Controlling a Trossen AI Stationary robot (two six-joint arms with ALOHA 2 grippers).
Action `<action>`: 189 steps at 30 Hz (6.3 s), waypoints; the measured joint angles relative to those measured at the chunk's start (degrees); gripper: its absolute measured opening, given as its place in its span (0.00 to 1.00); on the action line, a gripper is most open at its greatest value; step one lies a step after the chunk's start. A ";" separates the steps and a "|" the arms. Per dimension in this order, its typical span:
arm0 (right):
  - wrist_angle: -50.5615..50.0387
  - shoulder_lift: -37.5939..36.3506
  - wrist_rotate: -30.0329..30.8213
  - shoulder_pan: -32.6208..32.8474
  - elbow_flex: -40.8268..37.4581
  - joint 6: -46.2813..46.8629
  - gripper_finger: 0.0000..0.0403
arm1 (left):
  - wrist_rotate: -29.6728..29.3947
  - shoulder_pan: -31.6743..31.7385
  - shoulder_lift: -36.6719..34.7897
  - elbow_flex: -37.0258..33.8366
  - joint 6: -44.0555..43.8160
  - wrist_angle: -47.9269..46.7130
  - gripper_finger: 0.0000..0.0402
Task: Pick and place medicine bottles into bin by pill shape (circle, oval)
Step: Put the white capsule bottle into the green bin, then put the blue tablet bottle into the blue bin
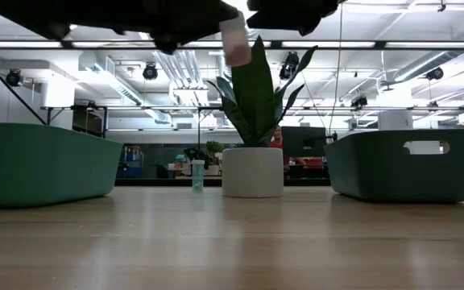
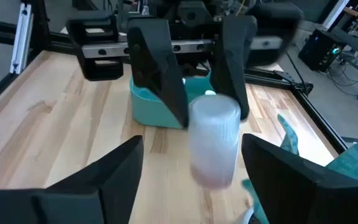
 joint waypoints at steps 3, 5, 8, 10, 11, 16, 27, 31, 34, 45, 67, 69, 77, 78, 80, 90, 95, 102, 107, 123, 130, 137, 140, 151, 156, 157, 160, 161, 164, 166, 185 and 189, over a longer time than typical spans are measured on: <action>-1.01 -1.26 0.04 0.00 0.00 0.81 0.67 | -7.34 -2.58 -3.62 -1.01 -0.67 -5.57 0.28; -1.62 -2.08 0.05 0.00 0.00 1.02 0.67 | -11.96 -4.48 -6.15 -1.28 -2.74 -10.12 0.28; -1.77 -2.85 0.17 0.00 0.00 1.28 0.66 | -19.40 -8.01 -10.87 -1.52 -7.96 -20.19 0.28; -1.92 -3.04 0.17 0.00 0.00 1.54 0.65 | -24.90 -10.53 -13.74 -1.58 -13.17 -28.03 0.28; -1.91 -3.04 0.17 0.00 0.00 1.67 0.64 | -27.63 -11.92 -15.24 -1.70 -15.92 -32.59 0.28; -1.21 -2.19 0.22 0.00 0.00 1.89 0.62 | -36.68 -18.42 -21.81 -1.74 -33.35 -52.46 0.28; -0.79 -1.68 0.21 0.00 0.00 1.88 0.62 | -37.17 -22.90 -24.32 -1.90 -62.77 -83.29 0.28; -0.80 -1.68 0.20 0.00 0.00 1.88 0.62 | -36.91 -22.90 -22.98 -2.00 -68.72 -88.23 0.31; -0.81 -1.68 0.21 0.00 -0.01 1.88 0.62 | -36.91 -22.90 -21.67 -2.24 -70.57 -88.61 0.31; -0.76 -1.68 0.21 0.00 -0.28 1.90 0.62 | -35.84 -22.94 -13.43 -5.33 -81.63 -87.86 0.32; -0.48 -1.68 0.20 0.00 -0.55 1.49 0.62 | -36.23 -22.90 -8.61 -6.16 -84.20 -86.20 0.32; -0.49 -1.68 0.20 0.00 -0.55 1.49 0.63 | -36.24 -22.90 -8.61 -6.16 -84.20 -86.13 0.32; -0.47 -1.68 0.20 0.00 -0.56 1.47 0.63 | -36.30 -22.90 -8.61 -6.20 -84.20 -85.11 0.39; -0.47 -1.68 0.20 0.00 -0.57 1.47 0.63 | -36.30 -22.90 -8.61 -6.20 -84.19 -85.14 0.41; -0.47 -1.68 0.20 0.00 -0.57 1.47 0.62 | -36.30 -22.90 -8.61 -6.23 -84.11 -85.13 0.45; -0.49 -1.68 0.20 0.00 -0.63 1.45 0.64 | -36.19 -22.90 -8.95 -6.00 -82.11 -85.50 0.54; -0.88 -1.68 0.20 0.00 -0.63 1.26 0.62 | -36.06 -22.87 -11.60 -4.50 -77.10 -85.69 0.55; -2.36 -2.10 0.20 0.00 -0.66 1.01 0.62 | -36.30 -21.28 -17.91 -1.53 -67.33 -85.57 0.55; -4.78 -2.76 0.17 0.15 -0.63 0.99 0.61 | -36.32 -17.93 -21.26 2.05 -56.93 -83.63 0.55; -22.06 -12.72 -0.42 0.49 -0.84 5.29 0.55 | -11.39 10.56 -21.05 7.24 -16.85 -66.32 0.55; -24.29 -16.38 -0.44 2.07 -1.05 5.62 0.54 | 1.78 23.63 -15.51 6.83 -5.42 -56.38 0.55; -24.48 -17.29 -0.48 2.74 -1.29 5.47 0.54 | 11.66 32.64 -6.31 6.74 -2.63 -48.70 0.55; -24.44 -17.14 -0.46 2.80 -1.44 5.49 0.54 | 12.13 34.53 -1.86 6.73 -2.22 -45.24 0.55; -24.41 -16.72 -0.46 2.78 -2.33 5.88 0.54 | 10.29 36.94 6.71 6.76 -2.54 -40.19 0.55; -24.27 -16.72 -0.46 2.78 -2.84 5.92 0.54 | 9.76 37.19 7.65 6.74 -2.77 -40.06 0.54; -24.27 -16.72 -0.46 2.78 -2.89 5.93 0.54 | 10.24 37.19 7.65 6.74 -2.73 -40.08 0.53; -23.99 -16.72 -0.45 2.78 -3.12 5.95 0.54 | 10.39 37.12 7.65 6.72 -2.50 -40.06 0.49; -23.97 -16.72 -0.46 2.78 -3.21 5.95 0.54 | 10.38 37.13 7.65 6.72 -2.48 -40.06 0.46; -23.91 -16.72 -0.44 2.78 -3.47 5.95 0.54 | 10.39 37.14 7.65 6.72 -2.46 -40.06 0.38; -23.90 -16.72 -0.42 2.78 -3.62 6.19 0.54 | 10.39 37.12 7.65 6.70 -2.46 -40.08 0.33; -23.90 -16.72 -0.26 2.78 -4.07 7.17 0.54 | 10.49 36.00 7.43 6.67 -2.64 -40.57 0.04; -23.60 -16.72 -0.26 2.75 -4.41 7.15 0.54 | 10.51 35.78 5.93 7.19 -10.34 -43.35 0.04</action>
